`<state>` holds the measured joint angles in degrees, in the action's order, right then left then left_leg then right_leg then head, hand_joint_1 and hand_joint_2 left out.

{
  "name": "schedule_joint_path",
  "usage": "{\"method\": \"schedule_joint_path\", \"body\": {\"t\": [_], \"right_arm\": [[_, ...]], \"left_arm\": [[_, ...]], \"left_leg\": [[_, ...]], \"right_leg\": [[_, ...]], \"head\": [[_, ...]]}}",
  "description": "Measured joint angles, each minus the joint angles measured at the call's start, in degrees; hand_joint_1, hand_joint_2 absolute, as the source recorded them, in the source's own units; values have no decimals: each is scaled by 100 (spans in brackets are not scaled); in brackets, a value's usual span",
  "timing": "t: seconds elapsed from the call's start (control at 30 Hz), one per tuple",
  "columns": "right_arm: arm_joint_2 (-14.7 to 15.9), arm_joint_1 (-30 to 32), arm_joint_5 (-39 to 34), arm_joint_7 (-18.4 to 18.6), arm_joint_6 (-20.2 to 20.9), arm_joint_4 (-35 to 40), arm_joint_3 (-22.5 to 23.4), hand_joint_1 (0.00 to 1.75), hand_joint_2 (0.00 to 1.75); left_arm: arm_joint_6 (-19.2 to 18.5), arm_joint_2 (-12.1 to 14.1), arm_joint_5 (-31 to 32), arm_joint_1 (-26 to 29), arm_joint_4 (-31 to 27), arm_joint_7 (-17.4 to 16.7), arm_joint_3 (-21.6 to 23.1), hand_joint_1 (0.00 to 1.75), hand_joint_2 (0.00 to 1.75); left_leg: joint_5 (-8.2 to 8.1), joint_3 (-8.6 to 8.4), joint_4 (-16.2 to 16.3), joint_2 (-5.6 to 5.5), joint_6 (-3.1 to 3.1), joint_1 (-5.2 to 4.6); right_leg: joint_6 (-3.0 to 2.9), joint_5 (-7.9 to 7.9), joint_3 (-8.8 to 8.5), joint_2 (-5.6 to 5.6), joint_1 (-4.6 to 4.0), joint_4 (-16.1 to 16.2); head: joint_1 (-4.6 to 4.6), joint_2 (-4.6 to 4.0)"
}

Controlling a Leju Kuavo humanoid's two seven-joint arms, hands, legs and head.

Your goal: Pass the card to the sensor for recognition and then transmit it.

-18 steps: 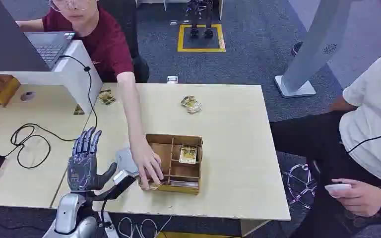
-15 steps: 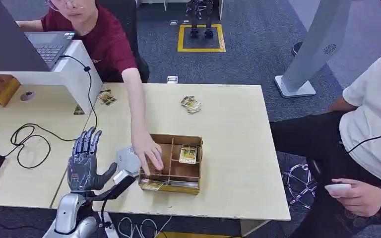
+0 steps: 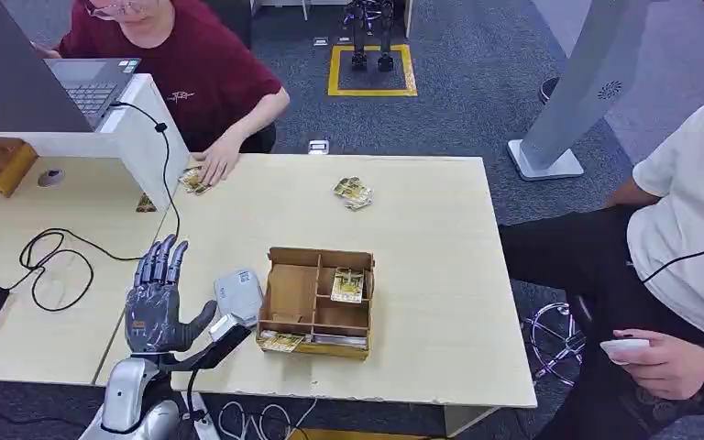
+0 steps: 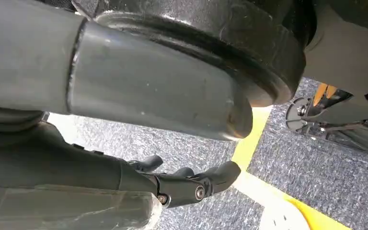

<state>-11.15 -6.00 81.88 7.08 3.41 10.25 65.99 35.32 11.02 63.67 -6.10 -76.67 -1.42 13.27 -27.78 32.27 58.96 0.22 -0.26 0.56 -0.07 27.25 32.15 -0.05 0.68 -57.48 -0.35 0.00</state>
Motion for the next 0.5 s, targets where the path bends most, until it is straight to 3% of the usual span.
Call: {"method": "schedule_joint_path", "body": {"t": [0.5], "right_arm": [[0, 0, 0, 0, 2, 0, -15, 0, 0]], "left_arm": [[-2, 0, -2, 0, 0, 2, 0, 0, 175]], "left_leg": [[0, 0, 0, 0, 0, 0]], "right_leg": [[0, 0, 0, 0, 0, 0]], "head": [[0, -2]]}}
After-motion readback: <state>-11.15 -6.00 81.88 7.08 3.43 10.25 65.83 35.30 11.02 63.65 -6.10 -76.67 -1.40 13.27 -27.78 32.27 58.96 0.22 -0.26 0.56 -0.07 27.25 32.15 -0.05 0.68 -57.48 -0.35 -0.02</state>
